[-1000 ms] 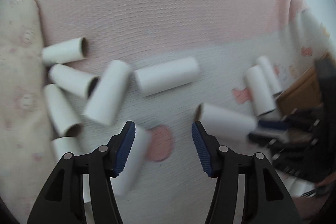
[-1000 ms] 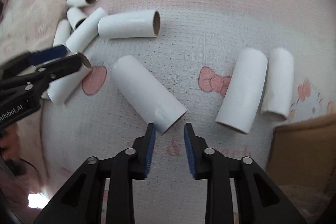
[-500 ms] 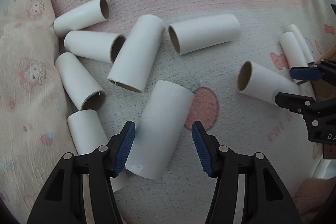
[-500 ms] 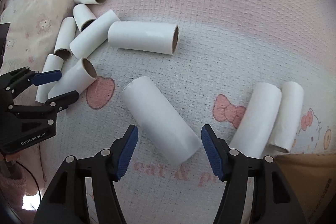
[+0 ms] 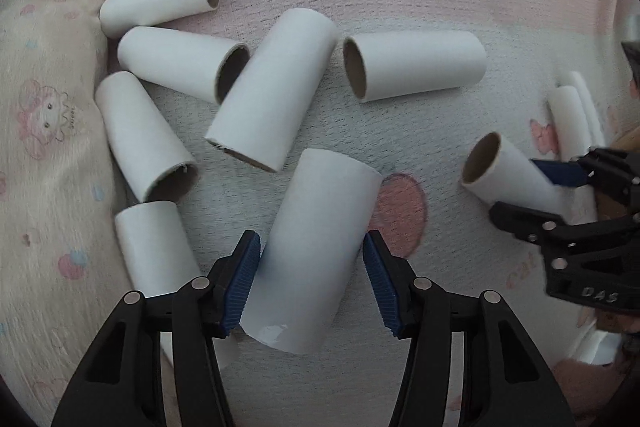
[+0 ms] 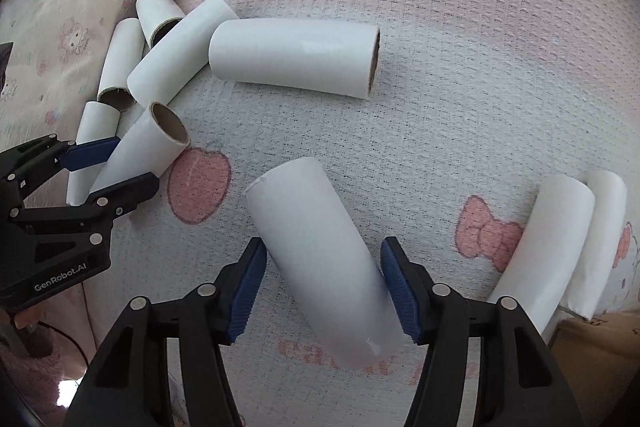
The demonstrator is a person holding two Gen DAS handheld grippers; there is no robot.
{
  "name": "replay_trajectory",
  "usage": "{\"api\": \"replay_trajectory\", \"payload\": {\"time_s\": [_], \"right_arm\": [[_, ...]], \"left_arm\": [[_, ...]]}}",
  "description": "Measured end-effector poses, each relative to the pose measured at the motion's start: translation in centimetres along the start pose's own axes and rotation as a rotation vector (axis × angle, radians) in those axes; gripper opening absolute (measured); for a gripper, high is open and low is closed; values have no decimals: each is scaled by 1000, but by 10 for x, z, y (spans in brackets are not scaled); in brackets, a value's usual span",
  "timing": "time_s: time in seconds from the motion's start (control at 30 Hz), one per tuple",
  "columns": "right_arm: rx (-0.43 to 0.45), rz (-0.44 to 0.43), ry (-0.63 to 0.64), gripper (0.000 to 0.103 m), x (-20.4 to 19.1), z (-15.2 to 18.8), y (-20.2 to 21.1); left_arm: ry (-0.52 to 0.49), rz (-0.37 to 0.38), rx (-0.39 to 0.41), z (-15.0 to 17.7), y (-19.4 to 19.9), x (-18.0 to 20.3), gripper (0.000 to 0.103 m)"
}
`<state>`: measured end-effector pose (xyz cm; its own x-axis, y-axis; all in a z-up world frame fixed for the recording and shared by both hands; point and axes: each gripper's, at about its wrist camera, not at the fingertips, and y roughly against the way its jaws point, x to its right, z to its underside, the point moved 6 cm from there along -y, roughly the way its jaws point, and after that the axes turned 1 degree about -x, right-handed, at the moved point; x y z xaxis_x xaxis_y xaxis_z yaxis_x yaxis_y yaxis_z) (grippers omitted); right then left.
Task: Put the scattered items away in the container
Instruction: 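Close the left tool on a white tube while the right tool grasps another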
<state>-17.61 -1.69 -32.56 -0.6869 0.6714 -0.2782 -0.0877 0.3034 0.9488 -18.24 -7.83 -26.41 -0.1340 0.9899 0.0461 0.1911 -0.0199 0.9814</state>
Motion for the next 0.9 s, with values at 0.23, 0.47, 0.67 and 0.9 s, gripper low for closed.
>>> {"api": "replay_trajectory", "payload": {"time_s": [0.23,0.47,0.67,0.9], "right_arm": [[-19,-134,-223,45,35,3,9],[-51,-144,-223,43,42,11,-2],[-54,-126,-188,42,36,14,-3],[-15,-139,-156,42,34,20,24]], "left_arm": [[53,67,10,-8,3,8,56],[73,90,-7,-3,-11,19,55],[77,99,-18,-9,-21,32,54],[88,133,29,-5,1,40,53]]}}
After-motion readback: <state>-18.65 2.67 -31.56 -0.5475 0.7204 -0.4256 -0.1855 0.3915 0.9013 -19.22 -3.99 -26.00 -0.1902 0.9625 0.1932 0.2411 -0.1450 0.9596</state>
